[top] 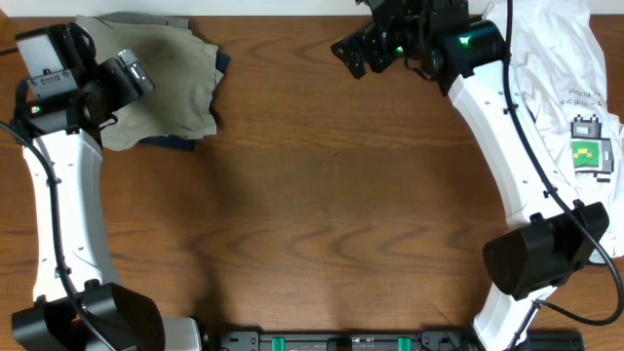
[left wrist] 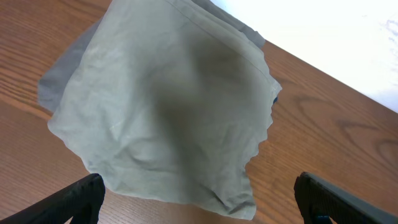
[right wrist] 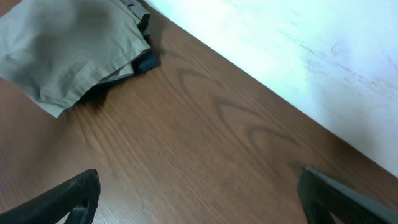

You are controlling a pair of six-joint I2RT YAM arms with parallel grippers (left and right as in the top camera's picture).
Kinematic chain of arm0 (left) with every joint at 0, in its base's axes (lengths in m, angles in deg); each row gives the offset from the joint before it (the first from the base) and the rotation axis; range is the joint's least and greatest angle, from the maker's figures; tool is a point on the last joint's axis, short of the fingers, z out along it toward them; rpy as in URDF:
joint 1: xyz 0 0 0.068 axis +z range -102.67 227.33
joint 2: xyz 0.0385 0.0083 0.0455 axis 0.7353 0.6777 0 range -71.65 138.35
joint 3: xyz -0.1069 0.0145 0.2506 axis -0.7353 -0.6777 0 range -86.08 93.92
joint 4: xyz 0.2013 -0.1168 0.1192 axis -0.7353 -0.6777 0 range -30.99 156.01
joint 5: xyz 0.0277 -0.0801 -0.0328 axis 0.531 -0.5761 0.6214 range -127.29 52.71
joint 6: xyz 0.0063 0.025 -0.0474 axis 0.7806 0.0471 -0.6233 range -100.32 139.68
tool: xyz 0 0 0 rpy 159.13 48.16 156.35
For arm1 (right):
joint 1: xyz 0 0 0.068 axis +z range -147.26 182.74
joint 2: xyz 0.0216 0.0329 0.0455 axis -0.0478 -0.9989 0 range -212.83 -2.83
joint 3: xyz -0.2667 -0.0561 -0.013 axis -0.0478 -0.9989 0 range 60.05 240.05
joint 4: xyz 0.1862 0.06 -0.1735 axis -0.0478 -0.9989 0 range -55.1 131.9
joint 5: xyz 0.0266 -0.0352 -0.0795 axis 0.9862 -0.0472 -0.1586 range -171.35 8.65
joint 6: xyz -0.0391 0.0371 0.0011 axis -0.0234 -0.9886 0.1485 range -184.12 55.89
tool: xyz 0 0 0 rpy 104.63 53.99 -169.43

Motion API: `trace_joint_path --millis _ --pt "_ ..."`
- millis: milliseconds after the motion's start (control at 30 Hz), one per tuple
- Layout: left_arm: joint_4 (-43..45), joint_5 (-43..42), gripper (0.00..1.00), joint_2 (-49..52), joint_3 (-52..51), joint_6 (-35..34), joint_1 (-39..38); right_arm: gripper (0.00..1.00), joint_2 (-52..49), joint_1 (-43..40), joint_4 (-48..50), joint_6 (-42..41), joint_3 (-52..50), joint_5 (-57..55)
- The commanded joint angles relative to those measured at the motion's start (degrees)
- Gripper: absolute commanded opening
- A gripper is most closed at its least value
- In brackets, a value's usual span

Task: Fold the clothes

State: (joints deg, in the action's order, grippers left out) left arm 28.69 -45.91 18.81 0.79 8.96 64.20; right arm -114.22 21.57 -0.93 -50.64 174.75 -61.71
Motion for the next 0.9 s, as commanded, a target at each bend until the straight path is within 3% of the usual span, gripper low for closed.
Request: trace_joint_path --millis 0,333,633,733,867 --pt "-0.17 0.11 0.98 0.13 0.74 -0.55 0.15 0.99 -0.5 -0.02 -1.77 0.33 0.04 -1.73" --pt "-0.17 0.11 0.98 0.13 0.74 -0.55 0.13 0.99 -0.31 -0.07 -0.24 0.28 -0.13 -1.2" --pt "-0.17 0.11 0.98 0.13 0.74 -0.55 0.13 0.99 9.94 -0.28 1.75 0.26 -2.19 -10.29" --pt "-0.17 0.11 0.98 0.13 0.74 -0.55 0.13 0.99 15.98 -1.79 10.29 0.26 -10.16 -10.4" --pt "-0.17 0.11 0.98 0.13 0.74 -0.55 0.13 0.99 26.8 -4.63 24.57 0.26 -28.28 -10.38"
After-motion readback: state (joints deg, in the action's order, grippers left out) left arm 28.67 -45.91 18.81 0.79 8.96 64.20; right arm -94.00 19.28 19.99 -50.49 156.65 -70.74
